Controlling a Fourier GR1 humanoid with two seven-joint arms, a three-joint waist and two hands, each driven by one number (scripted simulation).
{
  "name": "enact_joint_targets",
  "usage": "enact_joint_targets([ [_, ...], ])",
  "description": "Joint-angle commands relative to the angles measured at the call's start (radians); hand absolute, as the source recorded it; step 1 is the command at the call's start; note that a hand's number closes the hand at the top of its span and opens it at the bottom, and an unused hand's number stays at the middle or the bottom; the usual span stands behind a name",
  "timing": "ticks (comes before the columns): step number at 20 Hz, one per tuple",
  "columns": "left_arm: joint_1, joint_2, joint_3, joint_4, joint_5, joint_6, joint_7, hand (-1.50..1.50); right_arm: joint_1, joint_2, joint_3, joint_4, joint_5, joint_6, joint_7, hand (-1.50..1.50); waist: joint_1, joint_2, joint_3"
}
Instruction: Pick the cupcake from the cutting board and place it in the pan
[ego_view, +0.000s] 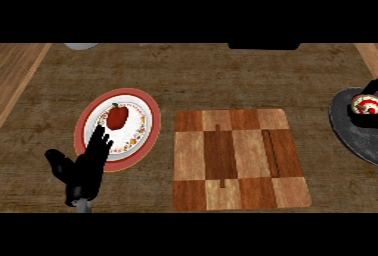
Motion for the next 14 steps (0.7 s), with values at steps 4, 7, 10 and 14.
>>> enact_joint_targets([
  [4, 0.018, 0.013, -0.011, -0.039, 0.018, -0.035, 0.032, 0.0, -0.2, -0.082, -0.108, 0.454, -0.033, -0.098, -0.216, 1.5, 0.033, 0.013, 0.003],
  [7, -0.043, 0.0, -0.02, 0.01, -0.004, -0.024, 0.017, 0.0, -0.201, -0.092, -0.01, 0.545, 0.118, -0.093, -0.086, -1.5, 0.038, 0.021, 0.002],
  [10, -0.055, 0.004, -0.012, 0.012, -0.007, -0.014, 0.024, 0.0, -0.255, -0.116, -0.038, 0.64, 0.088, -0.044, -0.142, -1.5, 0.048, 0.026, 0.004],
  [14, -0.029, -0.017, -0.032, -0.003, -0.033, 0.01, 0.002, 0.0, -0.288, -0.123, -0.089, 0.685, 0.048, -0.105, -0.247, -1.5, 0.05, 0.023, 0.006],
])
